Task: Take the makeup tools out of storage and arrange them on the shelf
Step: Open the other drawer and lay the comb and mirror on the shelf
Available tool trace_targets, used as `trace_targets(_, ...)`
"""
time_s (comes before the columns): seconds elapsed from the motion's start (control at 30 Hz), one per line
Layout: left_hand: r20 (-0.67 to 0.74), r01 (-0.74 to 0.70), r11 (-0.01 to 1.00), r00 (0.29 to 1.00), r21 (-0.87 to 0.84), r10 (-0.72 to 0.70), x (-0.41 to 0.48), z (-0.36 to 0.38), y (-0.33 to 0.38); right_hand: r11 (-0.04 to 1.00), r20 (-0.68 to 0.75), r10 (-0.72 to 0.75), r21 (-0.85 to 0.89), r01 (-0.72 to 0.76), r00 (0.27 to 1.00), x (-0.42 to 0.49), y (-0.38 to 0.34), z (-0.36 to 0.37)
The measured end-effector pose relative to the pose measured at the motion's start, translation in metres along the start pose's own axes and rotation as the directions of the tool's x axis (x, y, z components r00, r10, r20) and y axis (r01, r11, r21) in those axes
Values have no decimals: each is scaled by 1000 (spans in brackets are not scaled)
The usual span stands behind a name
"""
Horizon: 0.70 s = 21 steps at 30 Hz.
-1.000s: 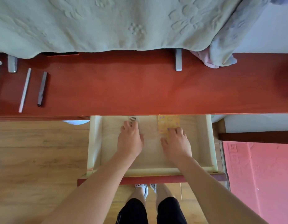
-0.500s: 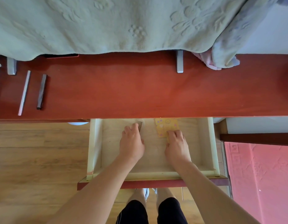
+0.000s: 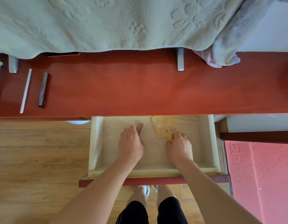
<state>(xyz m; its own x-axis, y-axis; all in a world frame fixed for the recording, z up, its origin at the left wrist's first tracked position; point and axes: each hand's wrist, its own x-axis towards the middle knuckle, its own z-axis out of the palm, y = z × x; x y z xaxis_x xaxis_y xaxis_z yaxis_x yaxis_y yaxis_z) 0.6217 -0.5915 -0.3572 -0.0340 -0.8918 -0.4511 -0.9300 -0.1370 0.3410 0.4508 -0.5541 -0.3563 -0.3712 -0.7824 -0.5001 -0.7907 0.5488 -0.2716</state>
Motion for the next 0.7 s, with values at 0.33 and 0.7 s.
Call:
trace_targets(0.33, 14, 51, 996, 999, -70, -51, -6, -10, -5, 999, -56, -13, 52, 16, 998, -4, -3, -8)
trace_targets(0.7, -31, 33, 993, 999, -112, -37, -31, -32, 3, 991, -118, -31, 129, 46, 993, -26, -5, -27)
